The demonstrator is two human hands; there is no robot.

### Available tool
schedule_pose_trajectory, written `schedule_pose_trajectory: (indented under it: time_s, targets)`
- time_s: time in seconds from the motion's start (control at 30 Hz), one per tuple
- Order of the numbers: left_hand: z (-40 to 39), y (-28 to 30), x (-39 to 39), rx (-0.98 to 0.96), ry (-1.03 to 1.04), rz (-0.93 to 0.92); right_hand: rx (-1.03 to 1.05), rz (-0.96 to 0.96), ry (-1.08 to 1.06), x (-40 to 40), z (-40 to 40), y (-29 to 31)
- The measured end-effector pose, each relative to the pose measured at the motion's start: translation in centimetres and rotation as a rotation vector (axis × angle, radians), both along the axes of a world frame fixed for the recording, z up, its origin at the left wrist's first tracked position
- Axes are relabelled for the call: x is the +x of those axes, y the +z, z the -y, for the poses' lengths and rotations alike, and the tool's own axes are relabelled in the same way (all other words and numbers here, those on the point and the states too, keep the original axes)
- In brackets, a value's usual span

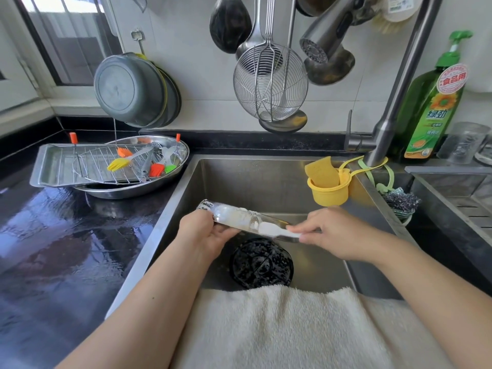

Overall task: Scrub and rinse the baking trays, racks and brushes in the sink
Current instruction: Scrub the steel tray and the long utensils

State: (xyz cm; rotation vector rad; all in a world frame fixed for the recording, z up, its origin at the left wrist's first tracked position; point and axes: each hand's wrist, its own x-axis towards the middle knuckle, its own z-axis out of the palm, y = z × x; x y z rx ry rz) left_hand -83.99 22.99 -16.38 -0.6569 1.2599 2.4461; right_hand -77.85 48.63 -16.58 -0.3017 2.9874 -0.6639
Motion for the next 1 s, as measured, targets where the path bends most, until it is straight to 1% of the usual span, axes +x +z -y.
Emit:
schedule_pose_trajectory:
  time_s: [0.03,0.1,0.23,0.3,0.37,0.43,0.47,0.53,0.63,0.77,0.87,0.93,1.0]
  targets:
    - [0.0,0.0,-0.1,0.008,0.000,0.000,-0.010,0.028,-0.003,0.1,-0.1,0.0]
    - [-0.1,0.1,-0.1,0.036,0.009,0.001,-0.013,0.015,-0.006,0.0,0.5,0.0]
    - [-1.1,0.3,0.5,0.107,-0.076,0.002,0.053,-0.164,0.118,-0.7,4.4,0.3]
    - [-1.2,0.3,0.8,0.148,-0.116,0.004,0.063,-0.188,0.121,-1.1,5.0,0.6]
    - [-1.0,0.4,0.9,0.182,-0.097,-0.003,0.060,-0.107,0.086,-0.9,3.6,0.9]
    - [-0.7,0.6,1.0,0.184,-0.061,-0.011,0.053,0.059,0.050,-0.1,1.7,1.3]
    - [-0.8,0.6,0.9,0.171,-0.061,-0.012,0.059,0.128,0.038,0.4,1.0,1.4]
    - [-1.0,0.6,1.0,0.145,-0.106,-0.020,0.123,0.169,0.028,1.0,0.8,1.6]
    - [-1.2,0.6,0.9,0.109,-0.206,-0.049,0.163,0.062,0.021,0.7,2.4,1.8]
    - [-1.5,1.0,1.3,0.050,-0.375,-0.107,0.094,-0.165,0.009,-0.4,5.1,1.3]
    - [-2.4,1.2,2.0,-0.129,-0.506,-0.161,0.058,-0.280,-0.057,-1.2,5.4,1.2]
    - [-2.7,1.3,2.3,-0.226,-0.505,-0.218,0.045,-0.290,-0.113,-1.5,4.8,1.2]
    - [-2.6,1.2,2.4,-0.267,-0.501,-0.258,0.048,-0.236,-0.115,-1.4,4.4,1.1]
